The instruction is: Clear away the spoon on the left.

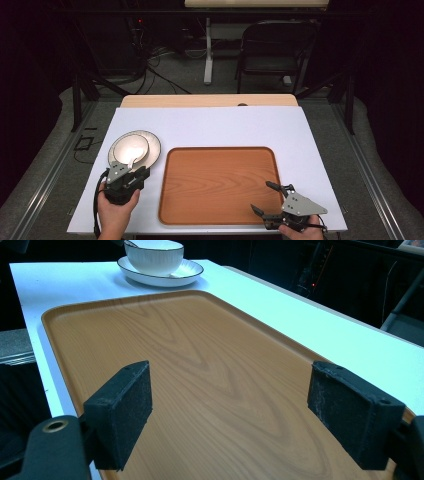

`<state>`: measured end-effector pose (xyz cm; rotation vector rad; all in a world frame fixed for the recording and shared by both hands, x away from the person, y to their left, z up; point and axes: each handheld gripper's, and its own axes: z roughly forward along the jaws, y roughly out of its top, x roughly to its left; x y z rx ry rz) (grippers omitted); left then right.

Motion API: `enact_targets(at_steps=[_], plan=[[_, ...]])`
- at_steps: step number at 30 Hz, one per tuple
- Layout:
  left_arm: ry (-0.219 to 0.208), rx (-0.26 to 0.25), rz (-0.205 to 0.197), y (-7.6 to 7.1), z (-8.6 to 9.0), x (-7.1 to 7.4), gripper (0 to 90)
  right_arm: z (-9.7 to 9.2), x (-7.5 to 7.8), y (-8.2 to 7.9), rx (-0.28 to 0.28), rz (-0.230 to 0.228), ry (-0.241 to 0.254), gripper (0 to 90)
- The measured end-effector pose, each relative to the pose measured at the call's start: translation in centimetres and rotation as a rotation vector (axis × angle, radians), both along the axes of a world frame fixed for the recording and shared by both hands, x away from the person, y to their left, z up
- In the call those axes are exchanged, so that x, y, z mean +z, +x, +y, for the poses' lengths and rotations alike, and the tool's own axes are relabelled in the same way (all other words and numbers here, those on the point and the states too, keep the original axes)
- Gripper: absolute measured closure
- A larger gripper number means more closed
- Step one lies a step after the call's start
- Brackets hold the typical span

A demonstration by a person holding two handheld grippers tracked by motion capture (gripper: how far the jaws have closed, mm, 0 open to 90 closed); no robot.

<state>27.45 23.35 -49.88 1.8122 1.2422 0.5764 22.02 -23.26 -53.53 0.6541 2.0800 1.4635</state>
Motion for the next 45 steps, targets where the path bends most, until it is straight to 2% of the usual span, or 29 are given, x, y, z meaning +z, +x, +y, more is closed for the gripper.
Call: enact_targets(at_steps=[3,11,19,34,40,45], plan=[[0.008,0.012,0.003,0.2,0.3,0.2,81.9,0.0,0.0,0.0,-0.001,-0.001,0.0,17.5],[0.039,0.072,0.044,1.0,1.3,0.2,88.5,0.0,0.0,0.0,-0.001,0.001,0.0,17.5],[0.049,0.129,0.071,1.4,2.5,-0.2,90.0,0.0,0.0,0.0,-0.001,0.001,-0.001,17.5],[0.056,0.199,0.072,1.9,4.7,-0.5,90.0,0.0,0.0,0.0,-0.001,0.002,-0.002,17.5],[0.062,0.221,0.065,2.2,5.4,-0.5,90.0,0.0,0.0,0.0,-0.002,0.003,-0.002,17.5],[0.064,0.261,0.052,2.7,6.4,-0.5,90.0,0.0,0.0,0.0,-0.001,0.001,-0.003,17.5]])
